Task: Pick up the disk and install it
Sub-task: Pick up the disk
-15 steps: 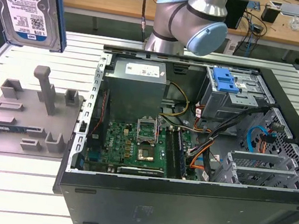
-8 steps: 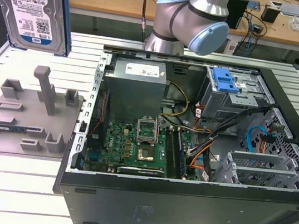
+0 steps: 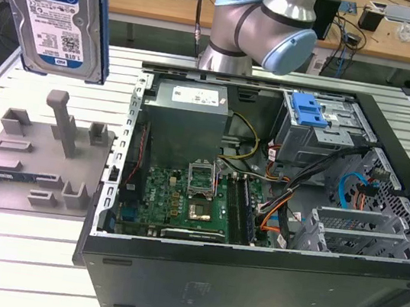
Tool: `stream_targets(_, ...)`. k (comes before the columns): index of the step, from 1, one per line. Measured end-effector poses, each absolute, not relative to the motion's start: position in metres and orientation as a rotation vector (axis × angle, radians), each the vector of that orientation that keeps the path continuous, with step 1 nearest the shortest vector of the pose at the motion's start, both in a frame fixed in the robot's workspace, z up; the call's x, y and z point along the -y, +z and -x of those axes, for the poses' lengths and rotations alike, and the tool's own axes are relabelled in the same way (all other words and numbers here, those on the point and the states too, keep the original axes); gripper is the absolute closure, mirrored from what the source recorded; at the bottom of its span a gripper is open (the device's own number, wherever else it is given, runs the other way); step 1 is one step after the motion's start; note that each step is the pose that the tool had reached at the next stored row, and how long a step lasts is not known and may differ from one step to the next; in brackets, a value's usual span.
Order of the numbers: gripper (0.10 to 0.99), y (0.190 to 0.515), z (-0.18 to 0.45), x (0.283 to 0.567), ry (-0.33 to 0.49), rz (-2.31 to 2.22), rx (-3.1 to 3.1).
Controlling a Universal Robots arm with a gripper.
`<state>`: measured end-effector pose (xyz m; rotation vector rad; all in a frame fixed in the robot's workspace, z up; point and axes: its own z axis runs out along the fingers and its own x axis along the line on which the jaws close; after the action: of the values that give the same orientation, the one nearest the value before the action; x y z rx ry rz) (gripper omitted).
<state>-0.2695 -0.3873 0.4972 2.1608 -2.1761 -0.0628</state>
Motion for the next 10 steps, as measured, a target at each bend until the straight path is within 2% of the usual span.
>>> stream_targets(10, 0.722, 0.501, 0.225, 0.403, -0.083, -2.145, 2.16)
